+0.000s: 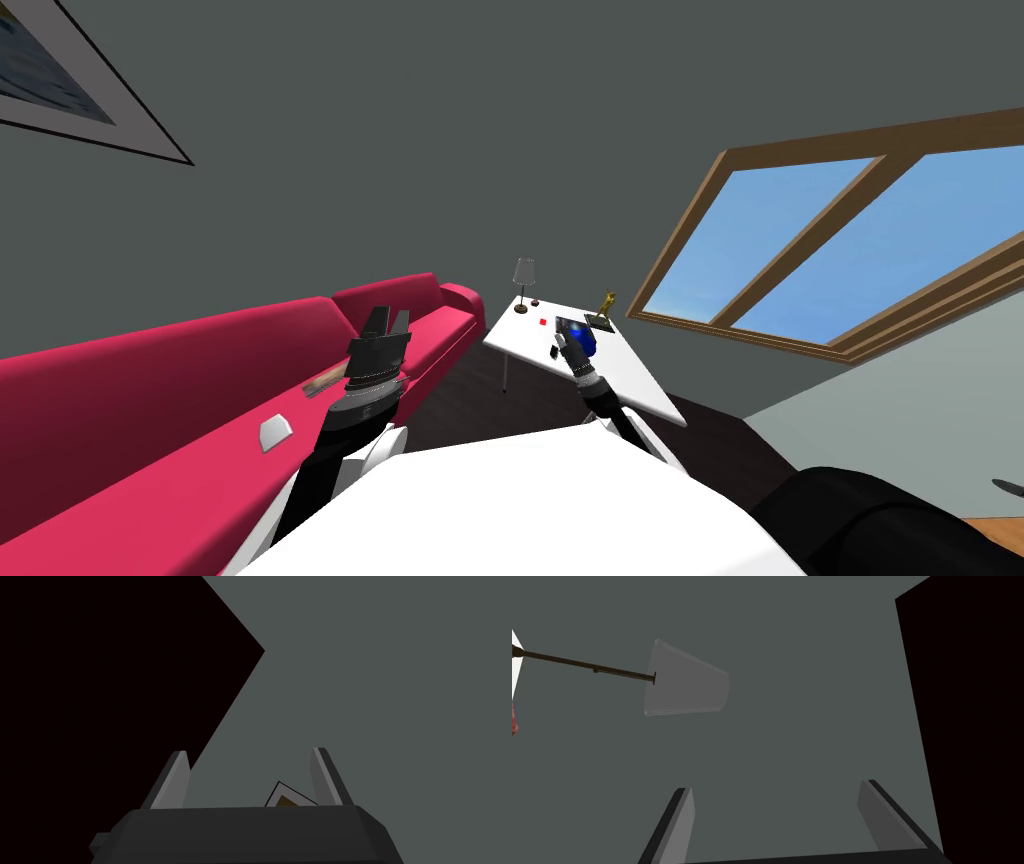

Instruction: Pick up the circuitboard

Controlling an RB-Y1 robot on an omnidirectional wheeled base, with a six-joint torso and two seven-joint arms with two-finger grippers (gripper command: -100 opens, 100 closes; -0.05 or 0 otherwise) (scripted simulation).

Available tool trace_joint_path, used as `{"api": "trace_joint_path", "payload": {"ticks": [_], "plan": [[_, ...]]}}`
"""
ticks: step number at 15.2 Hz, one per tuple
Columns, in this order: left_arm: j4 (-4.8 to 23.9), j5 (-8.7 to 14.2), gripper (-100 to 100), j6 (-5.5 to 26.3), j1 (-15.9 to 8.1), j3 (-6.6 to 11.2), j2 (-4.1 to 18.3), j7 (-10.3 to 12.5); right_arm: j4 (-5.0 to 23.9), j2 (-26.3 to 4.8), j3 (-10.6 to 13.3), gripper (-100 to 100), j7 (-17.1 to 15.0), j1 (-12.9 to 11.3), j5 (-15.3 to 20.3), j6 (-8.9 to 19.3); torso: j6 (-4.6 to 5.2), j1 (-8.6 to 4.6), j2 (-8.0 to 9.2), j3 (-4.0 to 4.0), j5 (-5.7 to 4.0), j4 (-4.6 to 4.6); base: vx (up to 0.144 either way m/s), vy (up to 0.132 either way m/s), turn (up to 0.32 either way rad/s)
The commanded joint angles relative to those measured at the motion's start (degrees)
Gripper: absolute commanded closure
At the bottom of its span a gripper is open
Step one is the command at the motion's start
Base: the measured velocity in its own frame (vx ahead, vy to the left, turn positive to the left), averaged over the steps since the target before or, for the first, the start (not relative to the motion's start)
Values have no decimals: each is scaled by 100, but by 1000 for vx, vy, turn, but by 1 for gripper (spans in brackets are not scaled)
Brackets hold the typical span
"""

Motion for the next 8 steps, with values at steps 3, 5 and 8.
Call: {"api": "trace_joint_path", "payload": {"ticks": [3,5,8], "plan": [[0,0,0,0,0,0,0,0,206,-513,118,-100,-68,98,-101,272,0,-3,-1,0,0,0,-17,83,19],[0,0,0,0,0,0,0,0,347,-761,195,-100,-101,144,-156,416,0,-2,-2,-1,0,0,-20,97,44],[0,0,0,0,0,0,0,0,491,-1174,274,-100,-135,189,-213,565,0,14,-4,-2,3,-1,-5,122,46]]}}
